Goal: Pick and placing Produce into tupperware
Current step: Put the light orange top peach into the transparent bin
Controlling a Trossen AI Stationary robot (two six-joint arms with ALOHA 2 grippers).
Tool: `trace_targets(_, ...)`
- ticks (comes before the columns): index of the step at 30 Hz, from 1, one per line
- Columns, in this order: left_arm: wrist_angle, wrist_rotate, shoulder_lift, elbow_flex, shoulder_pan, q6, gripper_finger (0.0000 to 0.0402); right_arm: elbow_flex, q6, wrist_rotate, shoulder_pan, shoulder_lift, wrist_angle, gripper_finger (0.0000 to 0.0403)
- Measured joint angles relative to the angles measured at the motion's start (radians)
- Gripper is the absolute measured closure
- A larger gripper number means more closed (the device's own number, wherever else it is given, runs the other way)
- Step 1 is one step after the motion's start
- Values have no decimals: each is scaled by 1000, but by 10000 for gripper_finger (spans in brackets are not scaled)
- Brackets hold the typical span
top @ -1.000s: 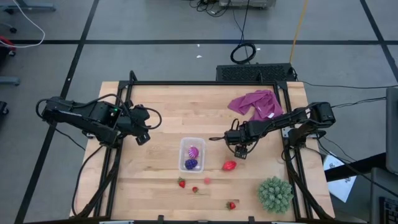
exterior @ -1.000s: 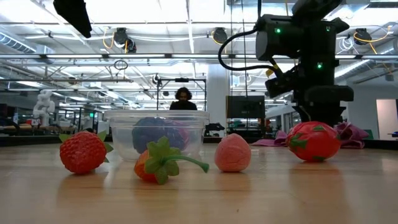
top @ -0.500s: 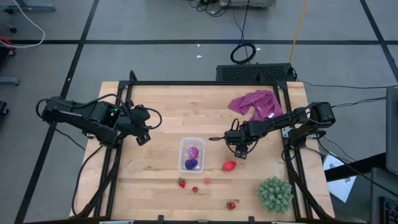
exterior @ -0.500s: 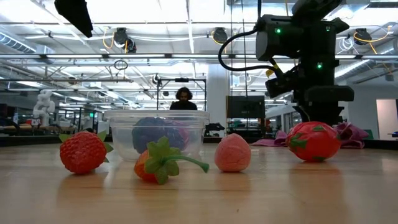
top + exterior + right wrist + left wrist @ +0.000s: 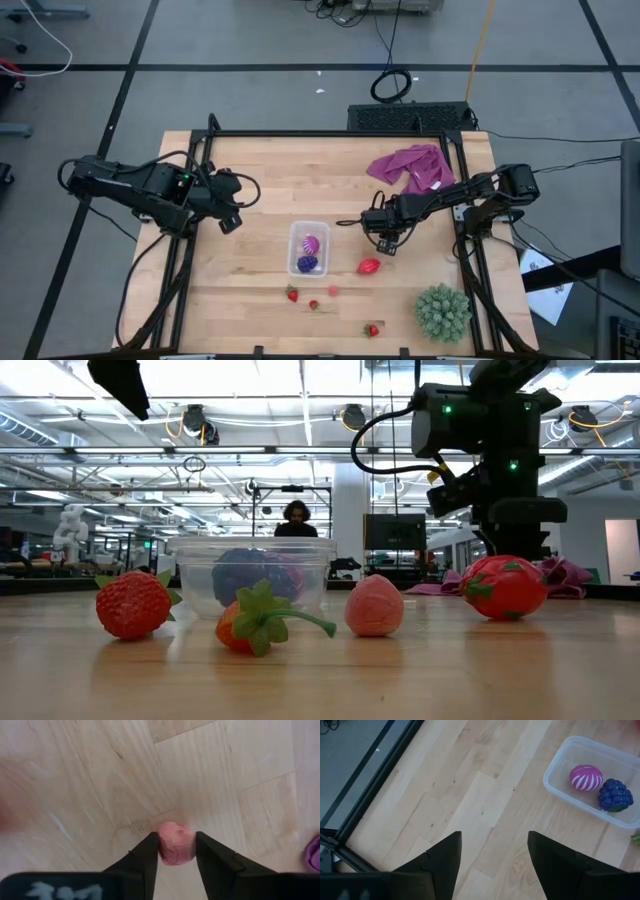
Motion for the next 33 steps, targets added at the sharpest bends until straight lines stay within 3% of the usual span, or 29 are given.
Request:
trace_targets(14,0,-1,0,0,0,11,169,17,0,-2,0,0,-3,302)
trace_targets(28,-1,-28,0,0,0,41,169,285,-43,-54,7,0,-39,302)
trace_targets(33,-2,-29,0,0,0,51,169,339,-58,-115,41,-1,110,302)
